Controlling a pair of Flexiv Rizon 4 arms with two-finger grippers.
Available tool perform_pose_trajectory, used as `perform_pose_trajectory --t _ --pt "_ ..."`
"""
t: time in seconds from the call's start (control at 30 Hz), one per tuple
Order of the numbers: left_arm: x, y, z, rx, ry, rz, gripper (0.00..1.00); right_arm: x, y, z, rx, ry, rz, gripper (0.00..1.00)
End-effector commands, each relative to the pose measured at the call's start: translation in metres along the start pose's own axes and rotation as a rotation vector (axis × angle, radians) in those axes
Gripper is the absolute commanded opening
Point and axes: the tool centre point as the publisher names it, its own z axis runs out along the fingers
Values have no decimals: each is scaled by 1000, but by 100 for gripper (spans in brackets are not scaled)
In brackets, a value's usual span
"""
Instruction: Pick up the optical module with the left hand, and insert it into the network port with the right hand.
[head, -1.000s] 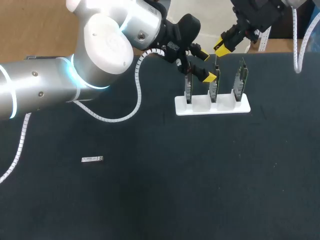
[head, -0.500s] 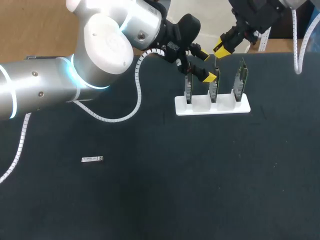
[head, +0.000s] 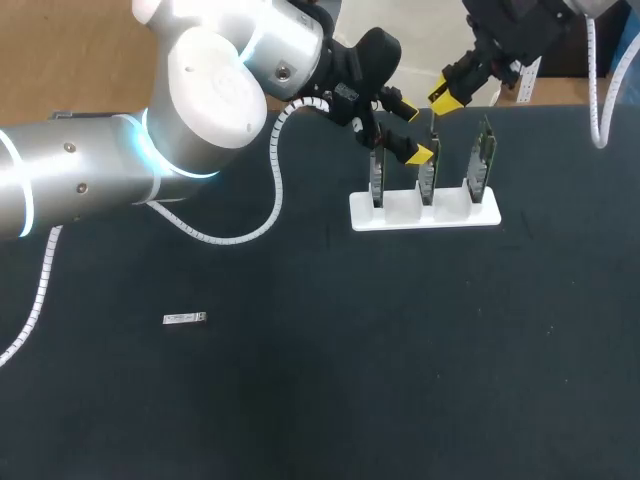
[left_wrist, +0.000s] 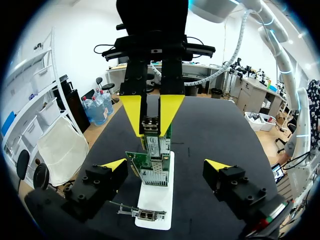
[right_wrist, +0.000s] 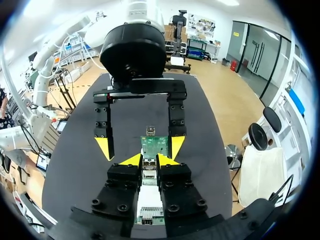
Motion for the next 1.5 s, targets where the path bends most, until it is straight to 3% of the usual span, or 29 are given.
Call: perform_pose_trajectory --t 0.03,1.5 --pt "-1 1 1 1 6 -2 100 1 3 2 5 3 1 0" --pt "-1 1 1 1 6 -2 100 4 1 2 -7 -11 -1 0"
